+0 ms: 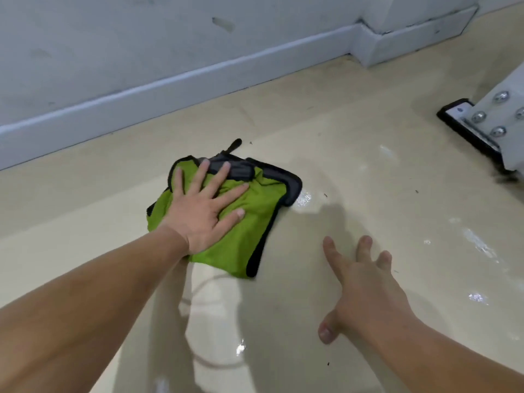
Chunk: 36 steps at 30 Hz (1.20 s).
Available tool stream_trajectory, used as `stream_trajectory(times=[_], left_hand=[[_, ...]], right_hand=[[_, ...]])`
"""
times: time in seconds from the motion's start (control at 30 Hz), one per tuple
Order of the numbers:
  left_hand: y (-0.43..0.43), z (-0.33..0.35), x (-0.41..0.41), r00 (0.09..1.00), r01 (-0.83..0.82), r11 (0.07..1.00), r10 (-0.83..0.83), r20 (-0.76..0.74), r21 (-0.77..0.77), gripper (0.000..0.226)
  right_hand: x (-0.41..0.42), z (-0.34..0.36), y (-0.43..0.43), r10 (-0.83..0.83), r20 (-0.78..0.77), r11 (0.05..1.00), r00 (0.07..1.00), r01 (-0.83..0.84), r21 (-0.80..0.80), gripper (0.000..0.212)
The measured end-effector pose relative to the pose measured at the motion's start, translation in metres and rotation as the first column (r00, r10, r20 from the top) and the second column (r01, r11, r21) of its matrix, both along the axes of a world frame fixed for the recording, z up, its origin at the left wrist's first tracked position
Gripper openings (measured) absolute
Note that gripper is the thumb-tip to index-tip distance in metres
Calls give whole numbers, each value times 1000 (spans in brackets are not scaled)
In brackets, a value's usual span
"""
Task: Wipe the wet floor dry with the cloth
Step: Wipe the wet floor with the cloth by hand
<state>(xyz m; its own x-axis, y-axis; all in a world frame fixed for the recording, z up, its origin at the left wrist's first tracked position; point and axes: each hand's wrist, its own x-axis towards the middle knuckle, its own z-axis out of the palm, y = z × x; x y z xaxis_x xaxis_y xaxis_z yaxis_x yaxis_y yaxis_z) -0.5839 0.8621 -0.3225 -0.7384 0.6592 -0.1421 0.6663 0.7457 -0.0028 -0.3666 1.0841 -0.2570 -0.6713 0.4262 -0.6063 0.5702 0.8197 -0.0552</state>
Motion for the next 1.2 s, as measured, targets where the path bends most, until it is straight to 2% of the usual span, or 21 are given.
stream_trajectory(times=[0.07,0.17,0.3,0.37,0.43,0.5,0.57,0.7,0.77,0.87,0.97,1.07,1.2], left_hand=[[8,0,-12,973,-230,973,230,-2,-10,63],[43,6,-38,880,-464,885,465,95,-32,61],[90,10,-64,792,-593,805,591,157,-38,60],[106,13,-67,799,-571,819,570,191,-56,61],[116,13,-62,858,-467,882,469,210,-64,62],[125,13,-50,934,-289,956,294,204,-57,62],[130,13,-28,971,-108,993,114,209,-41,62],[113,8,31,976,186,982,-189,109,38,62],[98,3,50,988,142,984,-147,42,105,61],[86,0,66,998,-21,986,11,63,165,62],[78,0,92,994,-83,985,70,90,149,65],[62,0,144,985,-142,982,128,118,126,65],[50,4,205,976,-180,977,163,143,113,65]], right_hand=[[-2,0,0,-2,8,1000,1000,2,-6,162],[-2,-1,2,-18,35,1000,999,19,-21,161],[-5,-1,2,1,55,1000,998,-1,7,161],[-6,0,2,8,68,1000,998,-8,8,160],[-6,0,2,4,70,1000,998,-4,-1,160],[-7,-2,4,-1,70,1000,998,2,-19,161],[-7,-1,4,-21,66,999,998,24,-43,161],[-4,1,3,-50,37,997,998,52,-56,162],[-2,1,1,-37,26,999,999,38,-31,162],[0,-1,-1,-13,14,1000,1000,13,10,161],[0,-2,4,13,-43,1000,999,-12,21,161],[10,-6,3,-19,-123,1000,992,17,-14,170],[36,-4,11,-41,-272,994,961,11,-111,161]])
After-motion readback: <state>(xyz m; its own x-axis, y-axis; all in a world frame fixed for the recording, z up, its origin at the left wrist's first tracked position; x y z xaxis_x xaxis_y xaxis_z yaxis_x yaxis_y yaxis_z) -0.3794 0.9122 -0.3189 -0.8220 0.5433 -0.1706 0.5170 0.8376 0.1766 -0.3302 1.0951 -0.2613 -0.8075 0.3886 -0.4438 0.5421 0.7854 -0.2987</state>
